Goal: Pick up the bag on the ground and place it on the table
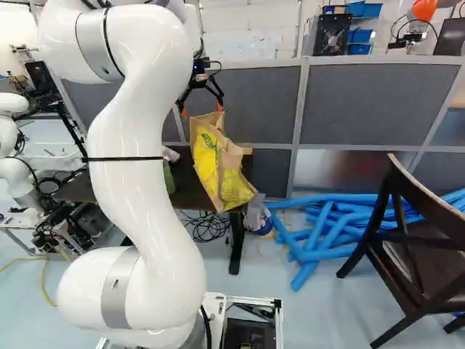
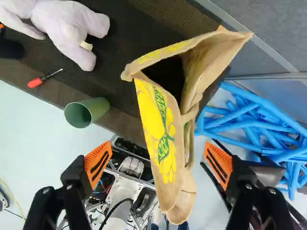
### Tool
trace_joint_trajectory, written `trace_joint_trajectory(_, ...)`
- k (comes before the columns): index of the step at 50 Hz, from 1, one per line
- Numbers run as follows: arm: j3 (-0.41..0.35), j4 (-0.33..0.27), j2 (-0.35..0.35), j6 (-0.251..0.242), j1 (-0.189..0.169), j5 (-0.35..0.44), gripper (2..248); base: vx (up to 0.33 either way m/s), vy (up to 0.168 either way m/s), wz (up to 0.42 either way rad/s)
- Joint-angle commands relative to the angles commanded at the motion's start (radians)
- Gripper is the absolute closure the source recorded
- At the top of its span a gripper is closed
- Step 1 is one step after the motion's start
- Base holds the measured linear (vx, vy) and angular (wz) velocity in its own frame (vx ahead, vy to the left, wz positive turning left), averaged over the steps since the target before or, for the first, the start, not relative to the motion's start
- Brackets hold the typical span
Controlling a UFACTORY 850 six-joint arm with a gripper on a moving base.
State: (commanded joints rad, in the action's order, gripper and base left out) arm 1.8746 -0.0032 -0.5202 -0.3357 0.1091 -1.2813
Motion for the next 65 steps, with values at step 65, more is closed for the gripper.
trace_joint_trajectory(65, 0.000, 0.000, 0.000, 0.000, 0.000, 0.000, 3, -0.088, 0.008, 0.003)
